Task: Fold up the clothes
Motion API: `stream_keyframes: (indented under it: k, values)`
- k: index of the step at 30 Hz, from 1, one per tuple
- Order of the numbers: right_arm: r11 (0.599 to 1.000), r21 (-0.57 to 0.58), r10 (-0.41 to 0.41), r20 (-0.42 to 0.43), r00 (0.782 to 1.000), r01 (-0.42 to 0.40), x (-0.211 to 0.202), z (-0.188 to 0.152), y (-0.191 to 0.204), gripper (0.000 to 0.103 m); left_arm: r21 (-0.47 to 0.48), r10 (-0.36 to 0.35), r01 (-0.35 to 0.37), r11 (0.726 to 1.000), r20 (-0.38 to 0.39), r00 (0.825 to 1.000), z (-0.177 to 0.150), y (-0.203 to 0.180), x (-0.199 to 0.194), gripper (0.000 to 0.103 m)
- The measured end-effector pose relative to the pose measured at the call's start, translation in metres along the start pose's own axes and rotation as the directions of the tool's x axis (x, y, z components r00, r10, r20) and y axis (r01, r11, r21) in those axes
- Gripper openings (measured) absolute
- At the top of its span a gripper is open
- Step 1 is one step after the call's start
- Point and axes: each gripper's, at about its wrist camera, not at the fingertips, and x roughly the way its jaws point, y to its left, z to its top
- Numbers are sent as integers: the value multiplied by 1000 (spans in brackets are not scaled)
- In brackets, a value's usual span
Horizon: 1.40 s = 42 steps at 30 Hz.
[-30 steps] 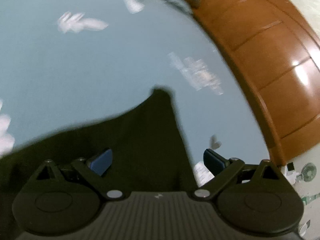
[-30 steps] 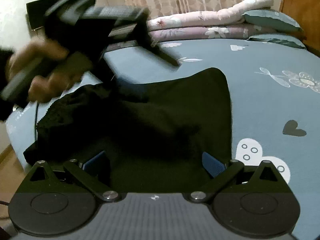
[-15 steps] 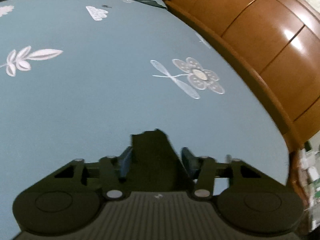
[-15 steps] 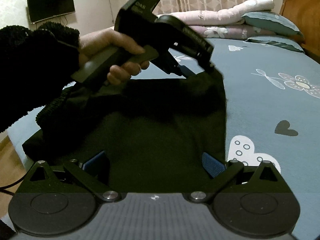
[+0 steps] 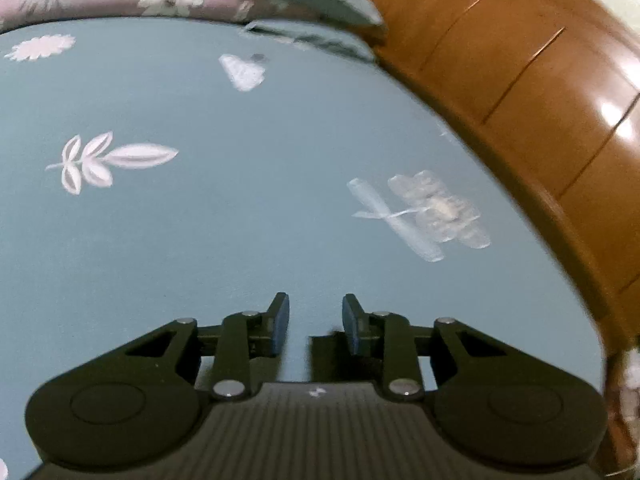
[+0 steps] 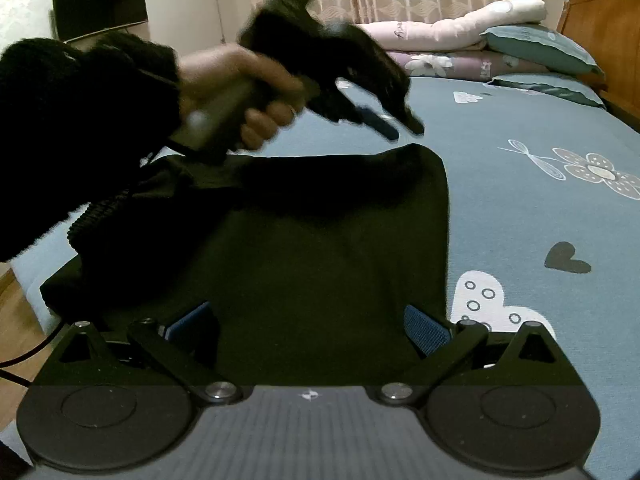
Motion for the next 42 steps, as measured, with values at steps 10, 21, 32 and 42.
stream_keyframes:
  k: [10,21,32,42]
  values:
    - [1000,0,-9,-3,1000,9,1,1,0,103,-100,-129,119,988,-108,986,-25,-8,34,52]
    - [1000,7,-18,5,1000,18,0,0,1,103,-49,-74,70,996,-85,994,-17,-30,3,55]
    - [1000,9,-27,9,1000,27,-5,-3,2,103,-106,2,-19,994,-161,987,-50,-5,-11,62]
    - [999,12,-35,12,999,35,-5,-3,2,103,-75,49,-59,995,-127,991,-36,-18,-31,62]
